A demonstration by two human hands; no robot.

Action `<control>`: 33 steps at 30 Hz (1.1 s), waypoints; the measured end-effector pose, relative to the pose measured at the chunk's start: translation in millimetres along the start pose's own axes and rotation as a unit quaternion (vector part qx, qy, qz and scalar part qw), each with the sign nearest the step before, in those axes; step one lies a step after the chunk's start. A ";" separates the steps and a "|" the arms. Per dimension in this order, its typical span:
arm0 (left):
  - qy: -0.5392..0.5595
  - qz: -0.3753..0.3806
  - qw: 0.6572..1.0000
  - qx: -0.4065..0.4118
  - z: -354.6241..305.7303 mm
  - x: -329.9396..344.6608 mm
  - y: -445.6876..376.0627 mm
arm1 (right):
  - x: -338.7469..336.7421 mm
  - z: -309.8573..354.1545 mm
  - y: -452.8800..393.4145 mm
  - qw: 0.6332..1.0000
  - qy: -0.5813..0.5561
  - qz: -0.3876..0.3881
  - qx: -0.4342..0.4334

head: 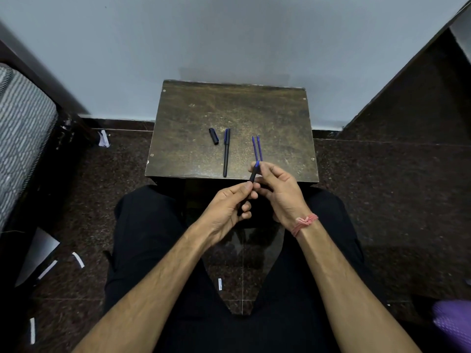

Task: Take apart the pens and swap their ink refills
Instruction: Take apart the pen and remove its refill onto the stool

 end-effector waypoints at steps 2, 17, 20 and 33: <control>-0.011 -0.006 1.000 -0.008 0.5 1.8 -0.2 | 1.1 1.1 1.6 1.000 0.014 -0.006 -0.016; -0.085 -0.045 0.994 -0.059 -6.0 1.7 3.6 | -4.2 7.5 3.2 0.993 0.111 -0.009 -0.043; -0.085 -0.048 0.993 -0.063 -5.8 1.2 2.6 | 0.4 10.3 5.5 0.997 0.042 0.059 0.003; -0.141 -0.058 0.986 -0.065 0.7 -3.3 -2.4 | 1.2 14.2 9.1 0.995 0.048 0.092 0.013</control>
Point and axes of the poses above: each hand's wrist, its own y-axis away from the middle knuckle, its own x-axis out of the palm, z = x × y, the point moved 3 cm from there along -y, towards the middle knuckle, and after that the axes turned 3 degrees about -z, right-handed, at the moved point
